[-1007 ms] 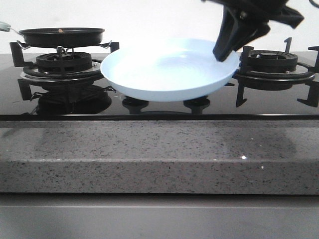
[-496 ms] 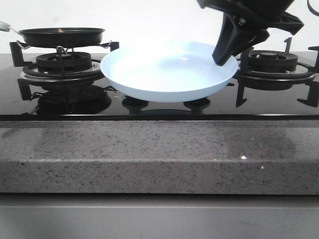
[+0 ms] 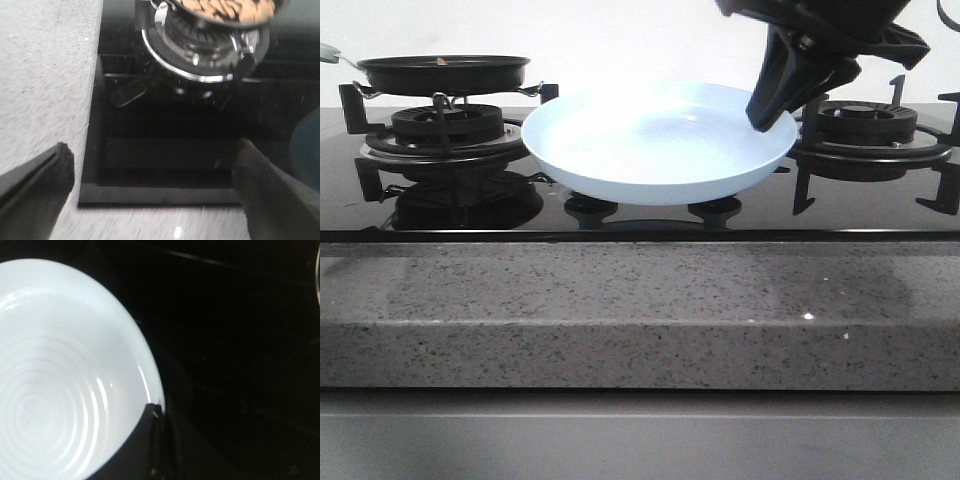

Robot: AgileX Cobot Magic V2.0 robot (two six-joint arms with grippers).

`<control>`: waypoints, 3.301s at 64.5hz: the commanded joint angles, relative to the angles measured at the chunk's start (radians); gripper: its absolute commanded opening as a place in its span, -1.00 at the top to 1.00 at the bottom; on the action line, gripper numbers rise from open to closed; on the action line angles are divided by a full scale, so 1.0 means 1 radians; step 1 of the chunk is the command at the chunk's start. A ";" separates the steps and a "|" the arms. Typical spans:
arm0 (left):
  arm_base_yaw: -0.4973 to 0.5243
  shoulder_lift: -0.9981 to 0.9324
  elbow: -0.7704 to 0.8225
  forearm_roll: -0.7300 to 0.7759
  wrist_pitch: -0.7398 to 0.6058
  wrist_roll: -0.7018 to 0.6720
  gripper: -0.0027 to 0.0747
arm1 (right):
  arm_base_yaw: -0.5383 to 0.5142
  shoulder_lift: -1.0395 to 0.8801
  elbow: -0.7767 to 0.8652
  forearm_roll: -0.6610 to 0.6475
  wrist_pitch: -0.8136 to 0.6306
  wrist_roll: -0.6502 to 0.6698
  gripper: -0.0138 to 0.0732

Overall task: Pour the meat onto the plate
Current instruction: 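Grasp the pale green handle of the black frying pan with the left gripper, then lift the pan with the left gripper over the held plate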

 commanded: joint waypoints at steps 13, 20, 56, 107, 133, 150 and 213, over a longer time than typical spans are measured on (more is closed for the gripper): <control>0.243 0.178 -0.112 -0.558 0.008 0.341 -0.69 | -0.001 -0.050 -0.023 0.015 -0.045 -0.010 0.94; 0.297 0.253 -0.136 -0.759 0.037 0.438 -0.69 | -0.001 -0.050 -0.023 0.015 -0.045 -0.010 0.94; 0.315 0.645 -0.321 -1.165 0.139 0.526 -0.69 | -0.001 -0.050 -0.023 0.015 -0.045 -0.010 0.94; 0.247 0.759 -0.391 -1.282 0.227 0.548 -0.25 | -0.001 -0.050 -0.023 0.015 -0.044 -0.010 0.94; 0.247 0.759 -0.391 -1.307 0.255 0.548 0.45 | -0.001 -0.050 -0.023 0.015 -0.044 -0.010 0.94; 0.247 0.759 -0.391 -1.307 0.264 0.548 0.70 | -0.001 -0.050 -0.023 0.015 -0.044 -0.010 0.94; 0.157 0.503 -0.316 -1.372 0.323 0.692 0.98 | -0.001 -0.050 -0.023 0.015 -0.044 -0.010 0.94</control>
